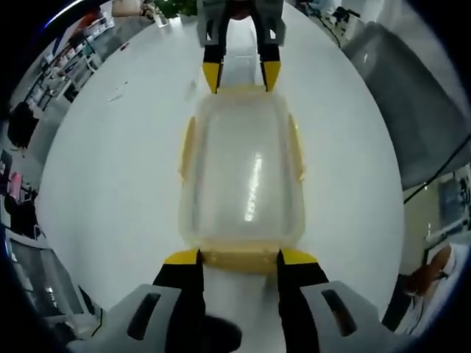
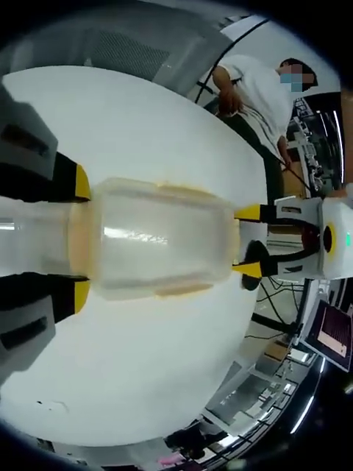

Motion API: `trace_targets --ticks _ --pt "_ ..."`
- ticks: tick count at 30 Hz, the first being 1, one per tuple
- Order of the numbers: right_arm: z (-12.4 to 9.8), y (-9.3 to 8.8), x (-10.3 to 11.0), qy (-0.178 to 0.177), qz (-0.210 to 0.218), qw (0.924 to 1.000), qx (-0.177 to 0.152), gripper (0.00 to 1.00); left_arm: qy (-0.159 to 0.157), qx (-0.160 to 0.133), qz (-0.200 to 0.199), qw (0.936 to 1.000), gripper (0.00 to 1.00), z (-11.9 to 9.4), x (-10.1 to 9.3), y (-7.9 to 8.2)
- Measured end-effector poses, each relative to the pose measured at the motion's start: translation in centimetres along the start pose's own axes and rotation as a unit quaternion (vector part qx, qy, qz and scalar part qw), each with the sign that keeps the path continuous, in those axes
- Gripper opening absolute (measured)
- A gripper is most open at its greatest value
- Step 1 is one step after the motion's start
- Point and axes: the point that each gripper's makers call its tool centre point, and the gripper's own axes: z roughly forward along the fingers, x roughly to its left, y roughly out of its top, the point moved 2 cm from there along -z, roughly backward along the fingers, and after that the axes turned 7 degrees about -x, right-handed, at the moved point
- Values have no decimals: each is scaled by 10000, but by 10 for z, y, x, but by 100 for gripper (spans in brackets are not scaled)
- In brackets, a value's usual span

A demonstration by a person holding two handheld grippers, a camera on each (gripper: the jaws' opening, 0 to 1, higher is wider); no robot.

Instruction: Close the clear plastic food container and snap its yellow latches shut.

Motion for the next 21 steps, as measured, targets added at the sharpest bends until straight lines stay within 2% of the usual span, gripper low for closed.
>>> trace_targets --ticks 11,21 --pt "-28 3 -5 -68 -33 10000 -17 34 94 4 88 9999 36 -12 6 20" --pt "-53 -3 -9 -110 -148 9998 41 34 175 -54 66 9998 36 -19 7 44"
